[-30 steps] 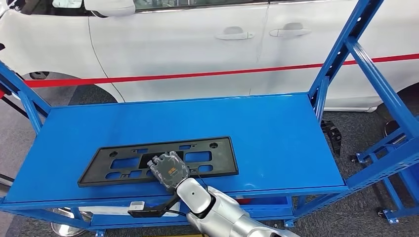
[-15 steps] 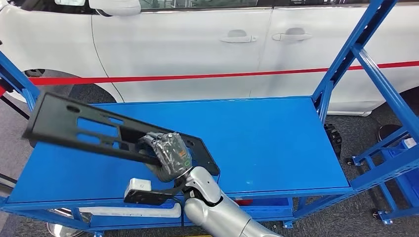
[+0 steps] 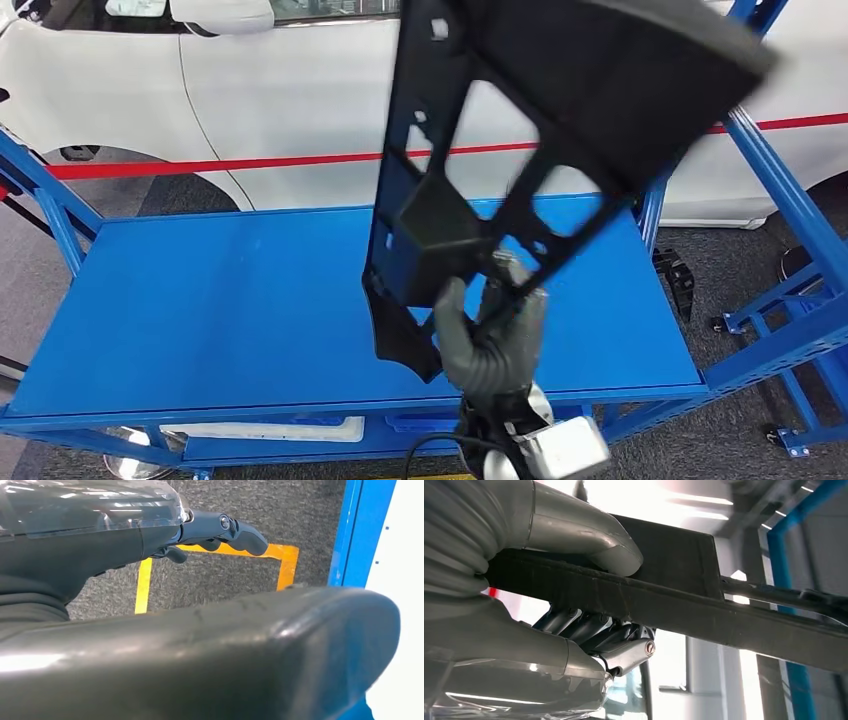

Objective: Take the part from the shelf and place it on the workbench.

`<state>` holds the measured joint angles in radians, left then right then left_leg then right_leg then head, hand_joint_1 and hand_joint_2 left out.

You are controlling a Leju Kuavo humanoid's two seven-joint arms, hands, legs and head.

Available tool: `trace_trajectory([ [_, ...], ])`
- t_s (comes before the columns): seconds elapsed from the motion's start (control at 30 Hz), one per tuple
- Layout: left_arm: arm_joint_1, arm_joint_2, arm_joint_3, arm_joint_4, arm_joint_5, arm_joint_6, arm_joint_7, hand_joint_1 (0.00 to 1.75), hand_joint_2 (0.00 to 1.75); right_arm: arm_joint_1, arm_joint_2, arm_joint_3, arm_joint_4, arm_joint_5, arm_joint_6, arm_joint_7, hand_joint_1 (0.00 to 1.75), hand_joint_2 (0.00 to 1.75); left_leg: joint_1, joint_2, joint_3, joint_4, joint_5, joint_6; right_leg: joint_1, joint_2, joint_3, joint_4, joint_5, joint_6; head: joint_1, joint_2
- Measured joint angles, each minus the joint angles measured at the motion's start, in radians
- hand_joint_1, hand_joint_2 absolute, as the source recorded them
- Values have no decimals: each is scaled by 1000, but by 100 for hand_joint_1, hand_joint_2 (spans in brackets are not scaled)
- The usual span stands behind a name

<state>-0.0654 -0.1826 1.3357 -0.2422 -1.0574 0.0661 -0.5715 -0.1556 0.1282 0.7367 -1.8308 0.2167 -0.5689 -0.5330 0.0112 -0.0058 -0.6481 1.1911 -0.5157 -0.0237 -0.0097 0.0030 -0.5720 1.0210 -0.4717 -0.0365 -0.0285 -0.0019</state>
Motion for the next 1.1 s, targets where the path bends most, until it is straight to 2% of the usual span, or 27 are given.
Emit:
trace_trajectory([
  [0.03,0,1,1,0,3,5,0,0,0,22,-9,-8,-36,-25,-5,-24,175,175,-2,0,35,-73,32,8,1,0,3,0,-2,2,0,0],
  [0.1,-2,2,6,0,14,13,0,0,0,71,-22,-29,-95,-81,-5,-64,175,175,-9,-1,83,-173,62,21,2,0,4,0,-4,9,1,0],
  [0.17,-3,2,11,0,24,25,4,0,0,135,-32,-54,-133,-133,17,-94,175,175,-15,-2,89,-192,59,27,0,0,3,-3,-4,21,0,0],
  [0.23,-2,2,20,0,34,36,10,0,0,203,-36,-88,-155,-175,62,-115,175,175,-9,-2,98,-208,67,36,0,0,5,1,-12,32,1,0],
  [0.3,-3,0,29,0,41,43,16,0,0,259,-39,-127,-167,-205,110,-129,175,175,-3,1,108,-225,77,45,0,0,-19,61,-56,40,2,0],
  [0.37,-4,0,32,0,40,48,24,0,0,316,-40,-172,-170,-236,162,-133,175,175,-5,2,107,-225,80,49,-2,0,-81,191,-125,46,3,0],
  [0.4,-4,0,33,0,38,50,29,0,0,348,-40,-198,-170,-252,190,-133,175,175,-5,2,104,-223,79,49,-4,0,-107,245,-144,49,3,0],
  [0.43,-3,-1,34,0,35,52,34,0,0,382,-39,-224,-168,-264,216,-137,175,175,-5,1,102,-220,79,48,-6,-1,-118,270,-145,52,3,0],
  [0.47,-2,-1,35,0,31,54,39,0,0,410,-38,-247,-166,-270,235,-142,175,175,-4,1,100,-216,78,47,-9,-1,-107,249,-125,55,3,0],
  [0.53,-1,-3,36,0,23,59,46,0,0,458,-34,-284,-161,-270,259,-154,175,175,-3,-1,94,-202,72,40,-15,-2,-41,121,-61,57,3,0],
  [0.57,-1,-3,37,0,19,62,49,0,0,477,-31,-300,-158,-267,270,-157,175,175,-4,-1,90,-192,68,34,-16,-1,-12,63,-39,55,3,0],
  [0.6,-1,-4,38,0,15,64,52,0,0,492,-27,-314,-155,-264,281,-158,175,175,-6,-2,86,-184,64,28,-16,1,5,28,-27,51,3,0],
  [0.73,0,-4,39,0,0,67,62,0,0,542,-6,-355,-144,-224,332,-160,175,175,-8,-2,75,-171,60,9,-12,4,-4,24,-15,21,1,0],
  [0.77,1,-4,39,0,-5,67,64,0,0,550,0,-362,-143,-210,340,-160,175,175,-7,-1,69,-156,44,4,-13,2,-9,23,-10,14,0,0],
  [0.8,1,-4,39,0,-8,67,65,0,0,558,6,-368,-142,-198,346,-160,175,175,-6,-1,56,-122,13,0,-14,0,-15,22,-5,7,0,0],
  [0.9,1,-3,38,0,-18,68,68,0,0,580,20,-379,-141,-175,353,-161,175,175,-3,0,0,56,-108,-8,-6,-5,-41,24,12,-3,-1,0],
  [0.93,1,-3,38,0,-21,67,68,0,0,585,22,-382,-140,-168,354,-161,175,175,-4,0,-5,91,-125,-6,-2,-5,-50,25,18,-5,-1,0],
  [0.97,1,-3,38,0,-25,67,69,0,0,591,24,-383,-140,-160,354,-161,175,175,-5,0,11,88,-124,-2,1,-5,-59,26,24,-6,-1,0],
  [1.0,1,-3,38,0,-28,66,70,0,0,596,26,-385,-140,-151,353,-161,175,175,-7,0,46,47,-107,5,5,-5,-67,27,31,-6,-1,0],
  [1.07,-2,0,36,0,-35,65,71,0,0,604,30,-387,-140,-128,350,-161,175,175,-17,1,147,-103,-63,29,12,-5,-78,27,44,-6,0,0],
  [1.1,-4,2,34,-1,-39,64,72,0,0,609,32,-388,-140,-117,347,-162,175,175,-22,3,182,-163,-48,41,11,-6,-80,25,51,-2,0,0],
])
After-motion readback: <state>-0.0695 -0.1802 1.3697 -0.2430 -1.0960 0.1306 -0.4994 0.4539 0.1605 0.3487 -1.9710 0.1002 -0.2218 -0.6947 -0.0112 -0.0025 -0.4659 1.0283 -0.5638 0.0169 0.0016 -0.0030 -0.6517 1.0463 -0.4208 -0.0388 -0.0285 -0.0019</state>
